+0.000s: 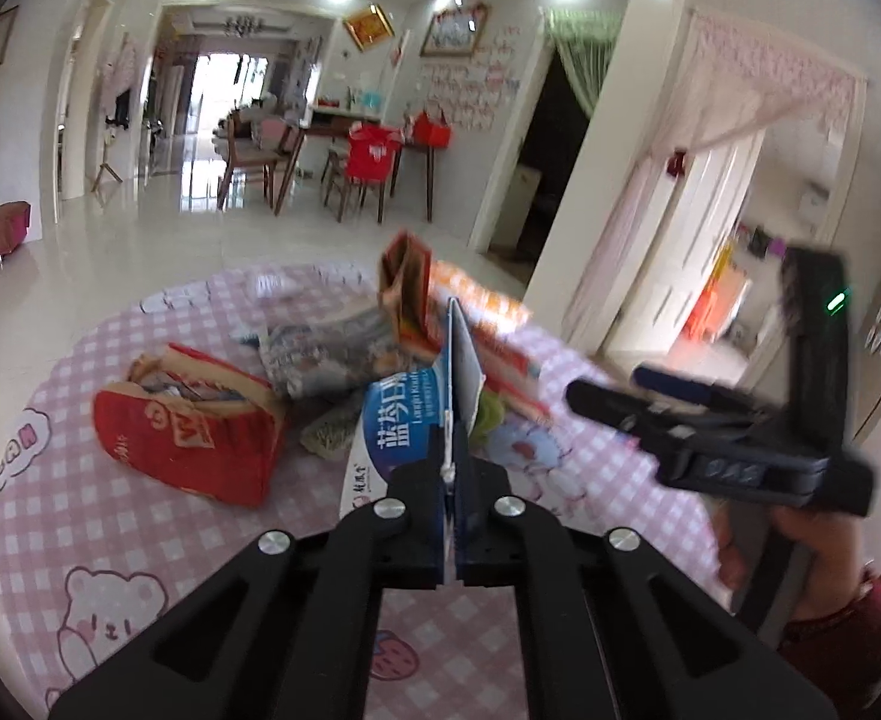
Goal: Collect trash
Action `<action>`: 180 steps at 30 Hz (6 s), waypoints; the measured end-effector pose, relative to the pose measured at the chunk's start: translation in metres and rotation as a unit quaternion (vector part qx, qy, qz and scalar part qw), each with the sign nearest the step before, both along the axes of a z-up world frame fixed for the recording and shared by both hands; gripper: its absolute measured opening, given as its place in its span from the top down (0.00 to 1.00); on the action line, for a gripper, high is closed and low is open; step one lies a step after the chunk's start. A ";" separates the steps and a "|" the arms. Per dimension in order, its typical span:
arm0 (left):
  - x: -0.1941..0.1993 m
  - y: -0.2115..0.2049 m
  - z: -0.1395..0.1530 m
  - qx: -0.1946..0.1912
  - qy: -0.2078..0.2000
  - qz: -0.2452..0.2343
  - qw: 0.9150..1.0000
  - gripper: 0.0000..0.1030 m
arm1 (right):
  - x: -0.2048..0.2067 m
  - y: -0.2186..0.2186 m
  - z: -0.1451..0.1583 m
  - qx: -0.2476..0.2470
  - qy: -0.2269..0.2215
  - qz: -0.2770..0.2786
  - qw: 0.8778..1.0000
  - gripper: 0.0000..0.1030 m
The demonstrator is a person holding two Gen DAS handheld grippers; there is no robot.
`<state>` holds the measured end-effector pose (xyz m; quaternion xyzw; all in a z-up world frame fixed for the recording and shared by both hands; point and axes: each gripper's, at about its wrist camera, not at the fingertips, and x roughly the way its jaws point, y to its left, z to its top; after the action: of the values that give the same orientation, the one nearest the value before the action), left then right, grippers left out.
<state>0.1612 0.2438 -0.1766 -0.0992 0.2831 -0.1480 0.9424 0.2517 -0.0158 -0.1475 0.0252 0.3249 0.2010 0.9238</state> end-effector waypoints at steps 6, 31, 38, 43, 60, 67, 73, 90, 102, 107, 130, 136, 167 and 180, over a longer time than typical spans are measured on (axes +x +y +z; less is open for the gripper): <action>-0.014 0.033 0.034 -0.018 -0.054 0.087 0.995 0.98 | 0.013 0.023 0.014 0.007 -0.015 0.015 1.000 0.06; 0.020 -0.009 0.078 0.007 -0.070 0.092 0.993 0.98 | 0.046 0.009 0.053 0.068 -0.054 0.034 0.996 0.92; 0.004 -0.088 0.095 -0.018 -0.078 -0.013 0.997 0.98 | -0.024 -0.103 0.079 0.124 -0.081 -0.018 0.989 0.92; 0.002 -0.180 0.089 -0.010 -0.058 -0.103 0.993 0.98 | -0.067 -0.192 0.070 0.140 -0.084 -0.083 0.983 0.92; 0.074 -0.432 -0.062 0.031 0.135 -0.304 0.942 0.94 | -0.109 -0.397 -0.055 0.174 0.001 -0.291 0.941 0.92; 0.103 -0.458 -0.099 0.030 0.186 -0.269 0.945 0.35 | -0.112 -0.421 -0.097 0.188 0.034 -0.315 0.930 0.91; 0.088 -0.447 -0.103 0.061 0.168 -0.260 0.949 0.35 | -0.107 -0.413 -0.104 0.199 0.049 -0.307 0.929 0.91; 0.092 -0.396 -0.062 0.099 0.130 -0.177 0.971 0.29 | -0.066 -0.374 -0.111 0.236 0.082 -0.253 0.935 0.88; 0.102 -0.368 -0.052 0.096 0.126 -0.155 0.975 0.27 | -0.050 -0.364 -0.109 0.212 0.074 -0.264 0.938 0.40; 0.099 -0.347 -0.044 0.087 0.120 -0.147 0.978 0.27 | -0.060 -0.343 -0.087 0.191 0.056 -0.255 0.946 0.40; 0.085 -0.102 -0.012 0.075 0.104 0.094 0.987 0.21 | -0.017 -0.132 -0.008 0.095 0.022 -0.065 0.993 0.40; 0.109 -0.071 -0.035 0.069 0.134 0.121 0.981 0.21 | 0.010 -0.094 -0.018 0.081 0.037 -0.039 0.995 0.40; 0.023 -0.002 -0.027 -0.002 0.129 0.072 0.989 0.85 | 0.041 0.027 -0.025 0.154 0.120 0.079 0.978 0.38; 0.024 -0.003 -0.031 0.003 0.132 0.070 0.989 0.85 | 0.085 0.056 -0.050 0.275 0.184 0.092 0.939 0.83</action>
<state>0.1850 0.2408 -0.2077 -0.1343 0.3977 -0.0669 0.9052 0.3369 0.0401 -0.1978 0.2845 0.4222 0.3588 0.7823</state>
